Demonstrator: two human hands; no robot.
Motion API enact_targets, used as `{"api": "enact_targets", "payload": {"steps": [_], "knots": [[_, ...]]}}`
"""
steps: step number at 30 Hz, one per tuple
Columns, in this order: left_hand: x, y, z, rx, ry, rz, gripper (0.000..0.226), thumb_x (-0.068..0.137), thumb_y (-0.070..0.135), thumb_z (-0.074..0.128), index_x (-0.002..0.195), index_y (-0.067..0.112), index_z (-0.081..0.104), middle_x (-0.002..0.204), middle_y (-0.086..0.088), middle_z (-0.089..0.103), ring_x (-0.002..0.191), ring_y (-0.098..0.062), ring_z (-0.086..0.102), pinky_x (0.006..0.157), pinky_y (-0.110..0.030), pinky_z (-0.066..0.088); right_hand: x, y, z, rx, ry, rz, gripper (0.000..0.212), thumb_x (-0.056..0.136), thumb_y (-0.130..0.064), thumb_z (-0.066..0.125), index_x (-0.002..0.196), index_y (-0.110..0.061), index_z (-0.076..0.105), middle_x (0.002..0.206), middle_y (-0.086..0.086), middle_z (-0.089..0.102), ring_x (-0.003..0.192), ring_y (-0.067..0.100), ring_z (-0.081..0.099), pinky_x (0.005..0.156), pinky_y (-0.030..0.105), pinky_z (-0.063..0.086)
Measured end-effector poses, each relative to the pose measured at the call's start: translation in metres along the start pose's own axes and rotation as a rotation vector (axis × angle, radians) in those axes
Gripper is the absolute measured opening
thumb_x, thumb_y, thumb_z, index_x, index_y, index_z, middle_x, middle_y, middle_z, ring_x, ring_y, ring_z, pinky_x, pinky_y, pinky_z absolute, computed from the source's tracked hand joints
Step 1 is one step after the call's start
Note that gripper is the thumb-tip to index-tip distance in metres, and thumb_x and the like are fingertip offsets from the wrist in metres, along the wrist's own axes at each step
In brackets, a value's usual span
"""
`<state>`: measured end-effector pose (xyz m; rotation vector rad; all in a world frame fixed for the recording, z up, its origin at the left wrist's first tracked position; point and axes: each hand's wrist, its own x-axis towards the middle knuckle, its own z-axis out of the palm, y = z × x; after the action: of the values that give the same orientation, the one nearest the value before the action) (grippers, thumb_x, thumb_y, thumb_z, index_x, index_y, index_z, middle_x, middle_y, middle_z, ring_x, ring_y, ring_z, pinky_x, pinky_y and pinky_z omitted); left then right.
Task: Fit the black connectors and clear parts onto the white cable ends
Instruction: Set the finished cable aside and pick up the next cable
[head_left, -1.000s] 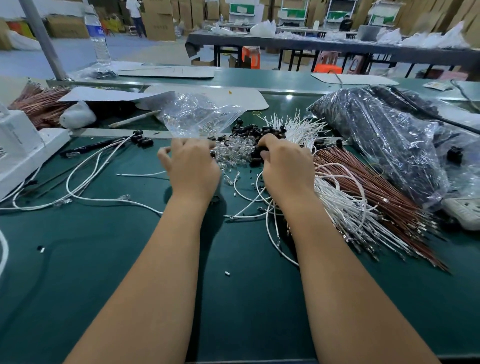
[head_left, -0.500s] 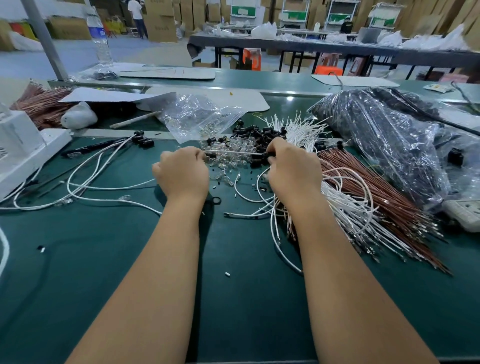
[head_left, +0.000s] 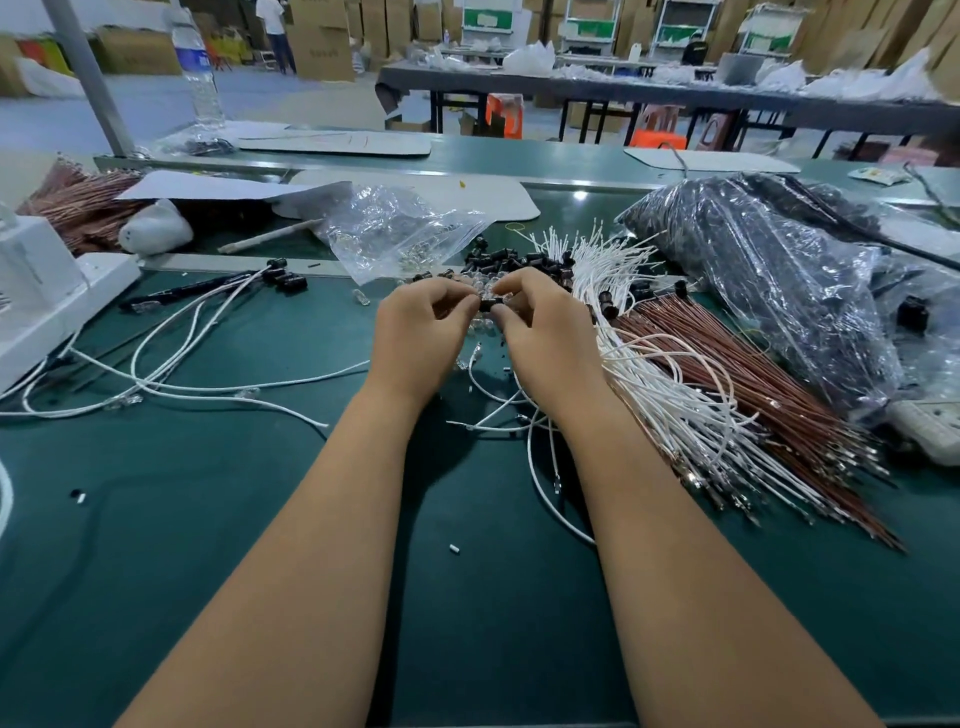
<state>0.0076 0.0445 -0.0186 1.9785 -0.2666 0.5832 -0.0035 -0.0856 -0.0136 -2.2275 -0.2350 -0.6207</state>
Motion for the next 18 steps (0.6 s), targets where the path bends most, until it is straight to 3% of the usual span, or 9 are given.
{"api": "enact_targets", "payload": {"steps": [2,6,10,13,18], "knots": [[0.0025,-0.0022,-0.0009,-0.037,-0.033,-0.079,0.008,0.087,0.013,0.067,0.086,0.009,0.074,0.073,0.001,0.068,0.066,-0.008,0.061,0.069,-0.024,0.050,0.0009,0.0020,0.0005,0.036,0.012,0.022,0.014,0.089,-0.013,0.064,0.102,-0.019,0.063,0.075,-0.016,0.056,0.072,0.003,0.056,0.063,0.006,0.038],[0.0034,-0.0046,-0.0031,-0.096,-0.042,-0.139,0.015,0.088,0.015,0.067,0.074,0.011,0.071,0.058,0.006,0.060,0.045,0.002,0.045,0.051,-0.012,0.036,0.0026,0.0035,-0.0005,0.074,0.042,0.039,0.015,0.086,-0.008,0.066,0.095,-0.020,0.063,0.076,-0.015,0.059,0.074,0.006,0.060,0.072,0.021,0.049],[0.0041,-0.0055,-0.0050,-0.114,-0.055,-0.152,0.024,0.088,0.019,0.067,0.065,0.020,0.067,0.060,0.000,0.062,0.049,-0.003,0.045,0.052,-0.017,0.037,0.0036,0.0036,-0.0040,0.107,0.080,0.039,0.013,0.087,-0.006,0.066,0.089,-0.020,0.066,0.074,-0.017,0.061,0.074,0.003,0.063,0.074,0.025,0.055],[0.0045,-0.0061,-0.0048,-0.142,-0.074,-0.172,0.023,0.089,0.021,0.067,0.066,0.017,0.069,0.066,-0.012,0.066,0.056,-0.012,0.047,0.057,-0.024,0.040,0.0033,0.0027,-0.0049,0.148,0.100,0.052,0.016,0.088,-0.006,0.065,0.087,-0.022,0.065,0.076,-0.013,0.064,0.075,0.006,0.066,0.075,0.028,0.056],[0.0036,-0.0074,-0.0070,-0.213,-0.101,-0.206,0.026,0.088,0.024,0.065,0.065,0.013,0.069,0.054,0.000,0.053,0.050,-0.012,0.037,0.050,-0.021,0.032,0.0032,0.0010,-0.0068,0.177,0.104,0.077,0.009,0.089,-0.013,0.066,0.085,-0.021,0.065,0.077,-0.008,0.067,0.074,0.011,0.066,0.074,0.034,0.057]]}}
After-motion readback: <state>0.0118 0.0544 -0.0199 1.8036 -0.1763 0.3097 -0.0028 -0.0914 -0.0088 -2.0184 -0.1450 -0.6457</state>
